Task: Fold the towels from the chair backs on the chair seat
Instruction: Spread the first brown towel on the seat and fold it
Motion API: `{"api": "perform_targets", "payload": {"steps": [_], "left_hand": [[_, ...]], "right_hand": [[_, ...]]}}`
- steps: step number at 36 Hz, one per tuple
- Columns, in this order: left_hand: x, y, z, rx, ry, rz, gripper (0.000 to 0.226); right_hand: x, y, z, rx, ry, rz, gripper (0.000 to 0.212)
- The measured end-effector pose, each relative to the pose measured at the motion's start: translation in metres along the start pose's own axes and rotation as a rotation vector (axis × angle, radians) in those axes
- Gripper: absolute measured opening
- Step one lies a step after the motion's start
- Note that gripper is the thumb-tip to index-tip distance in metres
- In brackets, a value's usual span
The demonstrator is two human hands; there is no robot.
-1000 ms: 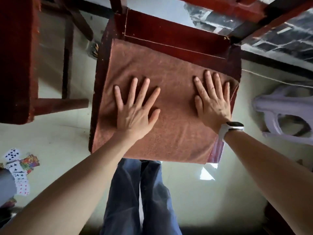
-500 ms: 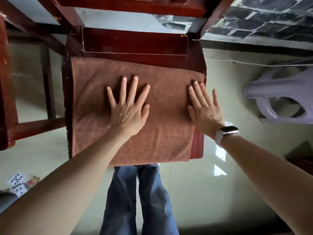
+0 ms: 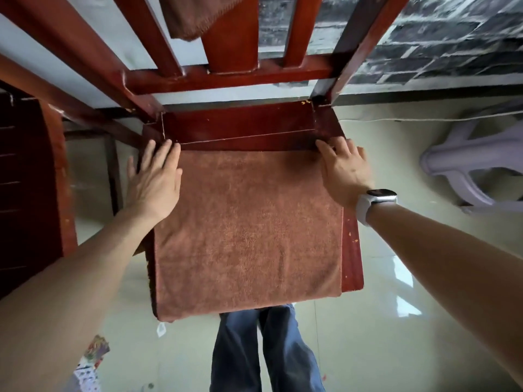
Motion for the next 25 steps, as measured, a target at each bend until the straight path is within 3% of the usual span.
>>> {"api": "perform_targets", "payload": {"steps": [4,12,17,25], "left_hand": [[0.012,-0.019,0.007,0.045,0.015,-0.12,0.039],[0.029,-0.025,0.028,-0.089,-0.111,-0.012,0.034],[0.028,-0.031,0.041,-0.007,-0.143,0.039,0.023],[0.013,-0.091,0.033,-0.046,-0.125,-0.267,0.013]], "right_hand": [[0.011,-0.001,-0.002,-0.016,0.112,0.042,0.038],[0.014,-0.001,-0.018,0.113,0.208,0.234,0.032],[0.01,-0.008,-0.023,0.162,0.215,0.279,0.022],[0.012,-0.062,-0.025,0.251,0.324,0.044,0.022]]}}
Point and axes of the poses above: each hand's wrist, its own x-axis towards the middle knuckle, its own y-axis out of the palm, z = x × y, the point moved 9 cm from there along x, towards the middle knuckle, and after that the axes turned 10 degrees about y, right-handed, at the moved point
